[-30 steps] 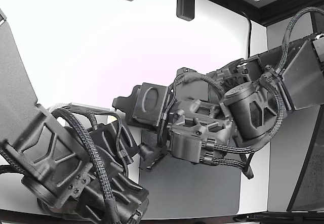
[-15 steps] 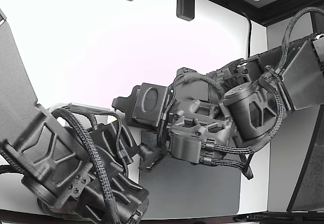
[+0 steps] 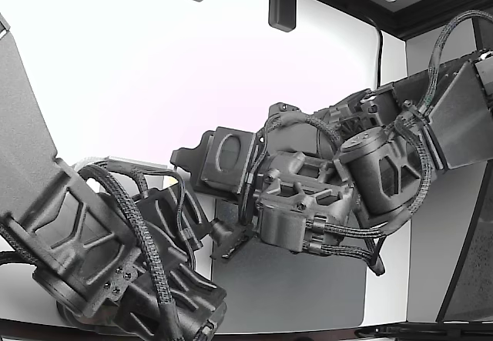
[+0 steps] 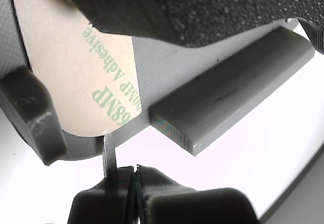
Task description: Peel off protective film from adhesive tape.
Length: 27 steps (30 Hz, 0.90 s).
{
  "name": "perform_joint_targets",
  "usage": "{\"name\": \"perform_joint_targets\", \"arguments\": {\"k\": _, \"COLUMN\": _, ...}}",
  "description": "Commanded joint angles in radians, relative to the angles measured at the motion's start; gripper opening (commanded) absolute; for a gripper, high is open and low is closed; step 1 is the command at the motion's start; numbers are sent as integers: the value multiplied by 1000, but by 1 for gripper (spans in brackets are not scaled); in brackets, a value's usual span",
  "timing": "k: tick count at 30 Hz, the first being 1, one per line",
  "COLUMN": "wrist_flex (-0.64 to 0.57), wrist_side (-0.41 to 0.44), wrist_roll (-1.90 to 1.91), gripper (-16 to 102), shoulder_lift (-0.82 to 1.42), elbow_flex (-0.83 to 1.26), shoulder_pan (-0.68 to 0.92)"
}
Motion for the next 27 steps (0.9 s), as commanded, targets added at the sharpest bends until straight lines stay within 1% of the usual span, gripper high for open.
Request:
{"name": "perform_joint_targets", "arguments": {"k": 1, "wrist_flex": -3, "wrist_side": -5, "wrist_roll": 2, "gripper": -11, "shoulder_lift": 20, "elbow_flex": -34, "shoulder_pan": -3}}
{"name": "perform_joint_targets", "arguments": {"k": 27, "wrist_flex": -23, "wrist_side": -15, "wrist_roll": 6, "gripper": -11, "shoulder_lift": 48, "elbow_flex": -14, "shoulder_pan": 2}}
